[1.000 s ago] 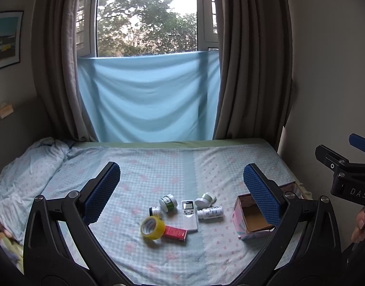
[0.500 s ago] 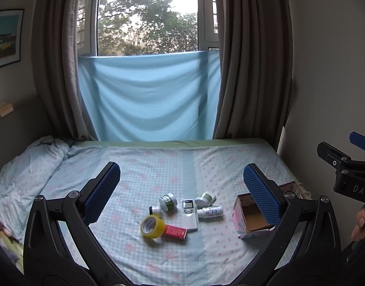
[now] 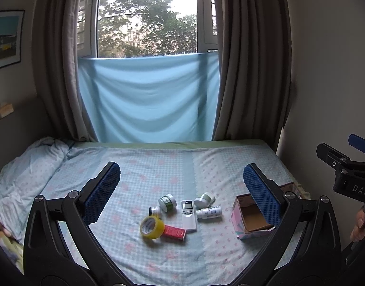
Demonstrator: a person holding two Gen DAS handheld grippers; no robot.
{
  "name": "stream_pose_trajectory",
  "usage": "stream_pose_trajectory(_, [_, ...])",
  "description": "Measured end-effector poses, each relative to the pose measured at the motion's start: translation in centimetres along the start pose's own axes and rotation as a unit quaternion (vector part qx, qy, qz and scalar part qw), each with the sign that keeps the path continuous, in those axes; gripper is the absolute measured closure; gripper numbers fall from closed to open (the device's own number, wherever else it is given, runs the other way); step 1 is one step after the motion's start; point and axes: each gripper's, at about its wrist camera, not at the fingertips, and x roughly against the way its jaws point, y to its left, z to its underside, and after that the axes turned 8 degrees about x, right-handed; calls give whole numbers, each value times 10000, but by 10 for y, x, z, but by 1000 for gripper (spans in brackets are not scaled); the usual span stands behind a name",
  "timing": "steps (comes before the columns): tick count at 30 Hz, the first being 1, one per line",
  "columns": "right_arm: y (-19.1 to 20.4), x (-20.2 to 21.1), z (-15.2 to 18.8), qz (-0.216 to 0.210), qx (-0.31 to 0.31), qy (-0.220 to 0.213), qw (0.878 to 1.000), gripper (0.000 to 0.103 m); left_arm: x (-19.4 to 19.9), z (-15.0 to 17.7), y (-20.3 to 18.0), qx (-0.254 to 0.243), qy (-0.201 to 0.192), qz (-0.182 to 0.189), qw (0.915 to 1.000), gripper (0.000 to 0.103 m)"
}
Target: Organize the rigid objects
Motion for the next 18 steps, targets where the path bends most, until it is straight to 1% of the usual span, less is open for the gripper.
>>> stream_pose_trajectory(18, [-1, 2, -3, -36, -46, 15, 10000, 0, 1, -1, 0, 53, 11, 20, 10000, 1])
